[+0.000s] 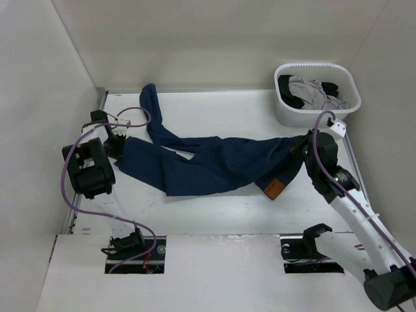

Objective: Fold and stack the trousers
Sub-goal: Flatten the trousers out

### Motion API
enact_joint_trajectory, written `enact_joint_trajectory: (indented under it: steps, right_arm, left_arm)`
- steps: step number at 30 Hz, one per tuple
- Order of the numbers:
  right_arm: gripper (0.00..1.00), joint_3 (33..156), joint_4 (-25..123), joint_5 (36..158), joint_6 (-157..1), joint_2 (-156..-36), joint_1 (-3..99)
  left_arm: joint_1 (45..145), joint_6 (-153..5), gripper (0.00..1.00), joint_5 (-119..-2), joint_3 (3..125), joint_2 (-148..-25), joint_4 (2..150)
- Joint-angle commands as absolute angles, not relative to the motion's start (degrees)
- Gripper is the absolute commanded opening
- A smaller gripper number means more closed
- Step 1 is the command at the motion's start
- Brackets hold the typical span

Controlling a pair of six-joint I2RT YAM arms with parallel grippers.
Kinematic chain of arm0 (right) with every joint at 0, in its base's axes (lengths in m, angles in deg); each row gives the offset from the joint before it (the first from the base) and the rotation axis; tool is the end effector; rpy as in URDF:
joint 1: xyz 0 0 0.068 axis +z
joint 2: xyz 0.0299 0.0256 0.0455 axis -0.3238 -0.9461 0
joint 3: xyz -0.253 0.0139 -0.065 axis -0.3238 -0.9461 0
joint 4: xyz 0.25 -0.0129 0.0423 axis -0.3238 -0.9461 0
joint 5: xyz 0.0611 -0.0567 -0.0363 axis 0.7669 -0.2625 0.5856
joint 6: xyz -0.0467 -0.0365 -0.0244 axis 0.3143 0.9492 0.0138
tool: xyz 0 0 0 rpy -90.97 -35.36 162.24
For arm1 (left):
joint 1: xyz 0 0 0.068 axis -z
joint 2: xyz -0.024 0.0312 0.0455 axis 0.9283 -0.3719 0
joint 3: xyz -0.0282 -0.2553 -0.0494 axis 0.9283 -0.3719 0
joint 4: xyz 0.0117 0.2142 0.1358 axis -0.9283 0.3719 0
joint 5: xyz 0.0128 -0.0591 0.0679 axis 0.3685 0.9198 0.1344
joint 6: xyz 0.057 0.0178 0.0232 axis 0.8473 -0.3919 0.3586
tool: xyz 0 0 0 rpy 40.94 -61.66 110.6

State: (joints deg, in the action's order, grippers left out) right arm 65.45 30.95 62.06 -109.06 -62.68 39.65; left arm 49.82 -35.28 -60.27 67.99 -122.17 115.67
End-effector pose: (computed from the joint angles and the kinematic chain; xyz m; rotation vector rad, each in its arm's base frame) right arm 0.1946 0.0497 0.3129 0.5854 1.8018 0.2446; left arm 0.3600 0.1116 0.1468 0.2431 2.7868 -0.0227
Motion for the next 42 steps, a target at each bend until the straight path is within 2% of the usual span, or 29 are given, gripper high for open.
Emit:
enact_joint_trajectory:
  steps: [1,5,7,10,12,17,21,25,28,31,34,39,40,41,42]
  right_arm:
    - [0.00,75.5,38.7,72.7,-102.5,-72.0,33.4]
    - [0.00,100.7,40.7,85.8,-97.7,-88.9,29.1]
    - [0.00,118.0,39.9,90.8,-97.8,-96.5,29.2]
    - [0.00,121.7,40.3,92.7,-99.6,-95.7,29.2]
    - [0.00,116.0,40.3,92.7,-101.8,-91.2,28.9]
    - [0.00,82.3,38.2,89.4,-107.7,-71.2,24.6]
    - [0.01,58.0,26.3,87.0,-120.0,-50.3,17.2]
    - [0.03,45.2,10.9,87.3,-128.2,-34.7,13.3]
    - [0.05,43.7,5.7,82.8,-135.8,-32.2,18.7]
    - [0.04,46.6,-2.2,76.0,-141.2,-35.9,22.0]
    - [0.06,50.3,-10.1,67.1,-147.1,-34.4,23.8]
    - [0.17,55.5,-20.6,60.1,-151.0,-33.5,22.5]
    - [0.28,55.9,-21.7,59.3,-151.4,-32.8,22.3]
    - [0.44,56.0,-22.1,59.1,-151.5,-32.3,22.3]
    - [0.99,56.3,-22.5,59.0,-152.2,-31.8,21.8]
  left_arm:
    - [48.4,-28.4,0.00,-64.7,72.8,-117.1,119.2]
    - [43.3,-24.5,0.00,-68.4,87.5,-118.6,122.8]
    - [40.9,-24.3,0.00,-68.3,96.9,-120.0,126.3]
    - [38.9,-23.0,0.00,-67.7,100.9,-118.4,128.2]
    - [37.9,-21.0,0.00,-68.3,98.9,-116.1,128.4]
    - [35.4,-15.6,0.00,-69.1,86.1,-110.3,128.0]
    - [32.6,-11.8,0.00,-70.8,72.6,-104.9,127.1]
    - [31.4,-7.6,0.01,-73.3,60.4,-100.7,123.6]
    - [30.2,-4.6,0.01,-76.5,54.5,-99.8,118.3]
    - [27.5,-2.9,0.01,-77.9,54.4,-100.9,115.1]
    - [25.9,-2.6,0.02,-77.6,55.5,-101.5,115.0]
    - [25.5,-1.7,0.08,-77.1,55.4,-100.5,115.0]
    - [25.4,-1.7,0.11,-77.1,55.5,-100.4,115.4]
    - [25.3,-1.9,0.22,-77.1,55.7,-100.1,115.8]
    - [25.5,-2.0,0.37,-77.1,56.0,-99.5,116.3]
